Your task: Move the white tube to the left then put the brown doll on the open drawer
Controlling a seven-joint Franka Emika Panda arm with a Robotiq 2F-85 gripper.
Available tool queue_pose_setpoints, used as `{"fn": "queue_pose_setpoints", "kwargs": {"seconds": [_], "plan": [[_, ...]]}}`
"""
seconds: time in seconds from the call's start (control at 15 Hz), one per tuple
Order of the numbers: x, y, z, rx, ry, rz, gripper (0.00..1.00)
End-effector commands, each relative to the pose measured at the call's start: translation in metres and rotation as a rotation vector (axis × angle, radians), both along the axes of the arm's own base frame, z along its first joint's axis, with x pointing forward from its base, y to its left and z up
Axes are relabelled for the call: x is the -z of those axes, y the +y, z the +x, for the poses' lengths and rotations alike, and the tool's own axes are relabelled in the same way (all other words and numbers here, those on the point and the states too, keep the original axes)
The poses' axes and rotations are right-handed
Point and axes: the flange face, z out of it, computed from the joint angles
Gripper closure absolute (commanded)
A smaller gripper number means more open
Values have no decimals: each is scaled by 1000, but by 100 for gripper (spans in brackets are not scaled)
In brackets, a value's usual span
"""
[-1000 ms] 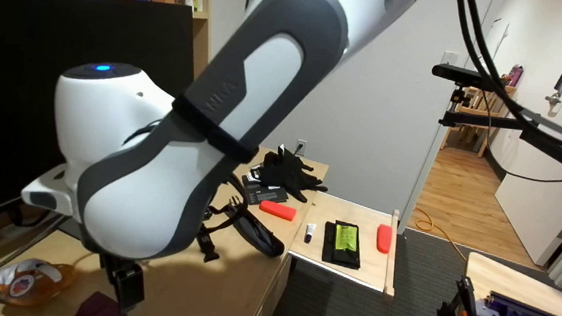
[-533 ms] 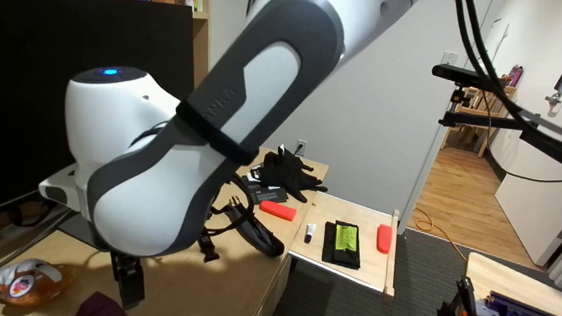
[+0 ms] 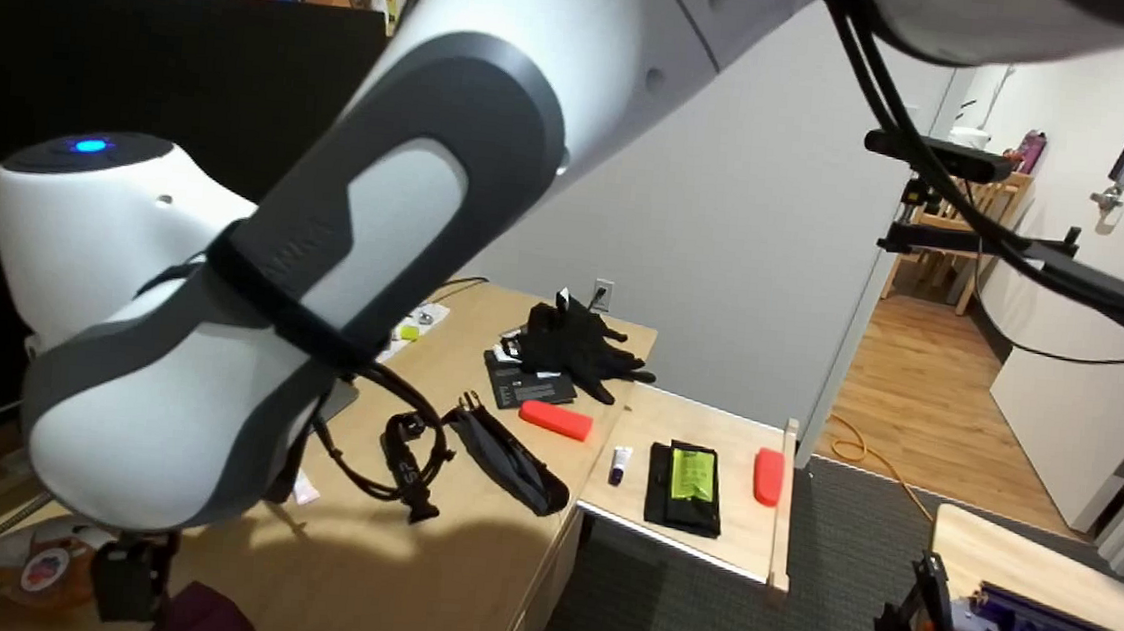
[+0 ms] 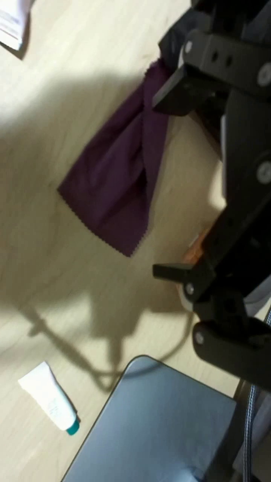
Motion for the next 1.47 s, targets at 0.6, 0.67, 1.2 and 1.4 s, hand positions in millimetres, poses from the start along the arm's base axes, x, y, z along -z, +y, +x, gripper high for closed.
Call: {"fn": "queue_pose_setpoints", "kwargs": {"seconds": [0.6, 0.67, 1.2, 1.4], "plan": [[17, 3, 62, 381, -69, 83, 0], [20, 4, 62, 399, -57, 83, 0], [51, 16, 67, 486, -160, 127, 0], [61, 22, 68, 464, -217, 173, 0]]}}
